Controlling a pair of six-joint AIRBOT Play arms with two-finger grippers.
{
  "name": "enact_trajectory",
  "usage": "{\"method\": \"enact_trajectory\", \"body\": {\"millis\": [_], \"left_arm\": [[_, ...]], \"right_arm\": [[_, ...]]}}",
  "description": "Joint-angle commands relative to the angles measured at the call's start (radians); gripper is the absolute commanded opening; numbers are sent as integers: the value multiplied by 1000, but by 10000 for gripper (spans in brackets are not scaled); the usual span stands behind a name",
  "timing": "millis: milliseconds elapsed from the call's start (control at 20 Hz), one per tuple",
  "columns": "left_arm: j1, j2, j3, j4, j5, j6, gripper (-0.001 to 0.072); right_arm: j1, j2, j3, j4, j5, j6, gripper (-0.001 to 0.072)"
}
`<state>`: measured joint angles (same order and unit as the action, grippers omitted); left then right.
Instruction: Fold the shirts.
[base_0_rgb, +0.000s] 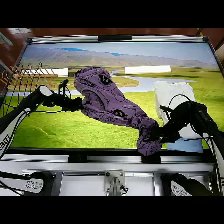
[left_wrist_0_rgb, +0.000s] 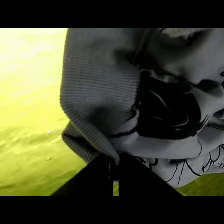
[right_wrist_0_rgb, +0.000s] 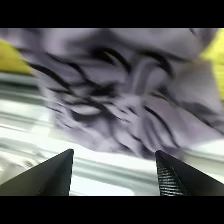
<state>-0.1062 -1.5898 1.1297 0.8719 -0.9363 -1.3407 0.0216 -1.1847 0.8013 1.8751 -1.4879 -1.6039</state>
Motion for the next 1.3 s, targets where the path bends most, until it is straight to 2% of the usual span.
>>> {"method": "enact_trajectory", "body": {"millis": [0, 200, 300, 450, 500, 550, 600, 750, 900, 1000, 1100, 1200, 1250], "left_arm": [[0, 3, 1, -2, -17, 31, 60], [0, 5, 1, -2, -16, 32, 60], [0, 5, 1, -2, -13, 33, 60], [0, 13, 1, -2, -14, 67, 60], [0, 21, 1, -2, -14, 75, 60], [0, 30, 3, 0, -14, 77, 60], [0, 41, 12, 7, -17, 81, 60], [0, 129, 82, 40, -17, 126, 59], [0, 298, 267, 153, -17, 125, 59], [0, 412, 459, 211, -13, 125, 59], [0, 496, 678, 229, 11, 110, 59], [0, 549, 871, 229, 55, 61, 59], [0, 570, 948, 229, 85, 32, 59]], "right_arm": [[-38, -5, -8, -89, -78, -28, 616], [-63, -5, -82, 6, -48, -32, 616], [-38, -5, -153, 47, 47, -40, 617], [-36, -5, -179, 110, 207, 32, 610], [-36, -5, -178, 138, 218, 27, 474], [-37, -5, -177, 146, 215, 25, 143], [-37, -5, -173, 151, 191, 18, 75], [-37, 32, -80, 166, 77, -61, 74], [-37, 165, 194, 113, 79, -95, 74], [-37, 252, 454, 21, 172, -115, 74], [-37, 322, 731, -100, 360, -100, 74], [-37, 349, 938, -129, 505, -83, 74], [-37, 349, 1021, -127, 531, -83, 74]]}}
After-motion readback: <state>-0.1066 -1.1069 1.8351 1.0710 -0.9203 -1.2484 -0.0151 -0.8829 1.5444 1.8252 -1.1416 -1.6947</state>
